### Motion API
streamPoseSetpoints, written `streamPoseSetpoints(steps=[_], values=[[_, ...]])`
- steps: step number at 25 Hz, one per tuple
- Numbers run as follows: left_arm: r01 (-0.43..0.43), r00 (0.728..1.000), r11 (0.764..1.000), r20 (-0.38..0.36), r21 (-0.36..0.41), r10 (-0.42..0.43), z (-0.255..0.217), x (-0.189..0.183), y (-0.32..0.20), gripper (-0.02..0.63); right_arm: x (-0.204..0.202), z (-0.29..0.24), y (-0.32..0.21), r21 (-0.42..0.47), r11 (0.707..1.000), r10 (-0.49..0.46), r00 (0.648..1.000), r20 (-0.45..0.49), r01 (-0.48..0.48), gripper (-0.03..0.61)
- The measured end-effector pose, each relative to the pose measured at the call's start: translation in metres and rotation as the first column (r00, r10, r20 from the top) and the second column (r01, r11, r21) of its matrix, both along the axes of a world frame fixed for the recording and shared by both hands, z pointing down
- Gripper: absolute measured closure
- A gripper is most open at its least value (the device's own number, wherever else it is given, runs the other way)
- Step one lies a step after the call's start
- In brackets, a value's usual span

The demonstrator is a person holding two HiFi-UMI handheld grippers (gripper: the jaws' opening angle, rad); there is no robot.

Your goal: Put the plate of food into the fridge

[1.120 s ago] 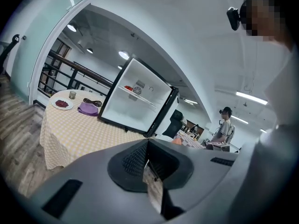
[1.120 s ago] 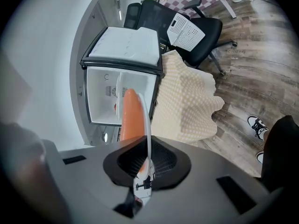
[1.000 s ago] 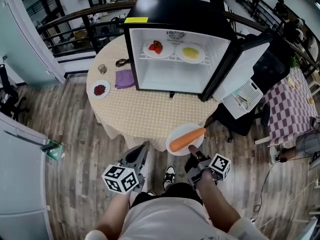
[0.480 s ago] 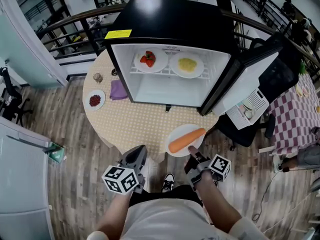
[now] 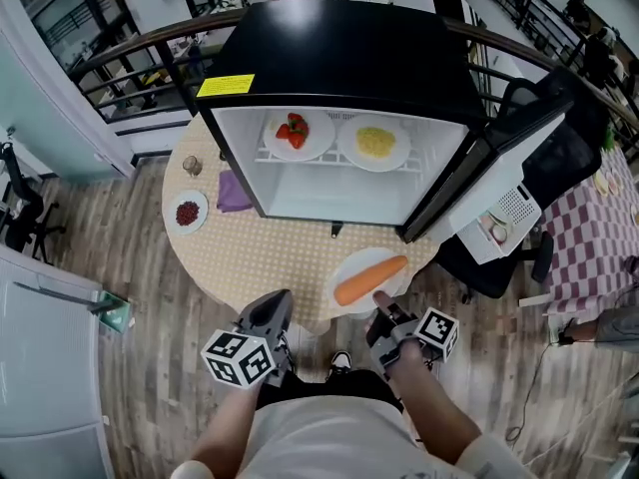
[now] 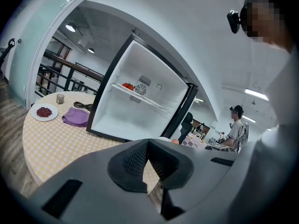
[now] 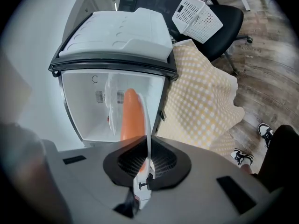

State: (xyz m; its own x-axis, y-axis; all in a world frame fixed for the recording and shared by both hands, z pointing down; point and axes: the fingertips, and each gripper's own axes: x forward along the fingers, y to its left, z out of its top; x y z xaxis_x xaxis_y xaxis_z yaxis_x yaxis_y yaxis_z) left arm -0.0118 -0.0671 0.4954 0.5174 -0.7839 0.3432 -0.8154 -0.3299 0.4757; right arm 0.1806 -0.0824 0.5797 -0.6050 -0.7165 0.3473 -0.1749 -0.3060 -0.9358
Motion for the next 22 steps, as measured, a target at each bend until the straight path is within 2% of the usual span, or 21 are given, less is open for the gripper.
streamPoseSetpoints(steps=[7,15,22], values=[[-0.083,0.997,0.996,0.000,0.012,0.083,0.000,-0.029,-0.035,0.607,-0.029,-0.006,-0.024,0.006,0.998,0.057,0.998,-0.028,-0.057,0.548],[-0.203,0.979,0.979,0.020,0.023,0.202,0.005,-0.080,-0.075,0.607,-0.077,-0.001,-0.047,-0.007,0.985,0.171,0.984,-0.040,-0.172,0.546],[-0.250,0.968,0.968,0.006,0.018,0.250,0.011,-0.100,-0.090,0.607,-0.090,-0.001,-0.056,-0.011,0.969,0.244,0.968,-0.054,-0.245,0.548]])
